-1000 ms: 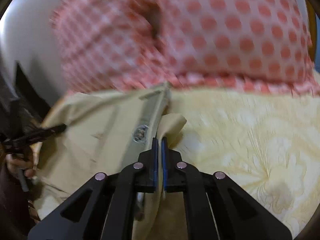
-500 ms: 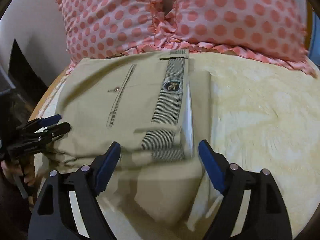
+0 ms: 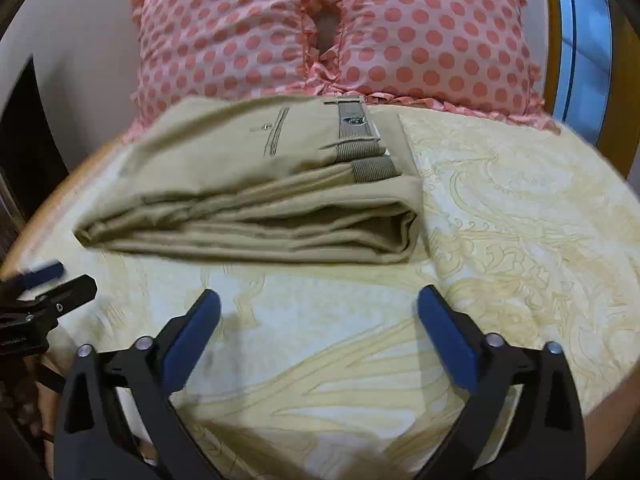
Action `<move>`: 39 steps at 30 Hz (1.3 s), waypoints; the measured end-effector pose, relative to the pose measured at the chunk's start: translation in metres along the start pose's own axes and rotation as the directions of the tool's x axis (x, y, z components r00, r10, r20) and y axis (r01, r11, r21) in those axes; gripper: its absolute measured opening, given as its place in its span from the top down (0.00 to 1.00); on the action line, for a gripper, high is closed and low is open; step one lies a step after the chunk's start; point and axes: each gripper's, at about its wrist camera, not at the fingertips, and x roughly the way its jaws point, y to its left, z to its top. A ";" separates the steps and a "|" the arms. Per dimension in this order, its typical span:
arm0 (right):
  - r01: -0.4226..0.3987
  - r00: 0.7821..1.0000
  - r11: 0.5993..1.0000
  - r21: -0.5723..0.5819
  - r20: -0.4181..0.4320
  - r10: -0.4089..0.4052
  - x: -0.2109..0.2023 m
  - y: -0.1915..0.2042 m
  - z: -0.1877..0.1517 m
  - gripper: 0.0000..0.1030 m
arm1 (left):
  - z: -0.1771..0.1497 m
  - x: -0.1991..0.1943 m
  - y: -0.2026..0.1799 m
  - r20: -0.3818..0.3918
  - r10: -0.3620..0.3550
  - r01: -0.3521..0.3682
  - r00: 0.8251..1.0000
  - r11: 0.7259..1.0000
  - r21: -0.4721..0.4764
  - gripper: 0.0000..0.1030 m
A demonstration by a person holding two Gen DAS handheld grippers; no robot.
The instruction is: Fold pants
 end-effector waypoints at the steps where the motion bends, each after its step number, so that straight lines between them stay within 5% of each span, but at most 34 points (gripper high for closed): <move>1: 0.020 0.999 1.000 -0.015 0.027 -0.020 -0.003 0.005 -0.004 0.01 | -0.003 -0.001 -0.004 0.015 0.030 -0.031 0.999 0.999 0.024 0.02; 7: 0.022 0.996 1.000 0.008 0.086 -0.022 -0.008 0.005 -0.013 0.01 | -0.004 -0.001 -0.002 0.042 0.044 -0.043 0.998 0.999 -0.018 0.02; 39: 0.030 0.995 0.999 0.015 0.096 -0.031 -0.007 0.006 -0.014 0.01 | -0.004 -0.001 -0.004 0.050 0.047 -0.046 0.998 0.999 -0.020 0.02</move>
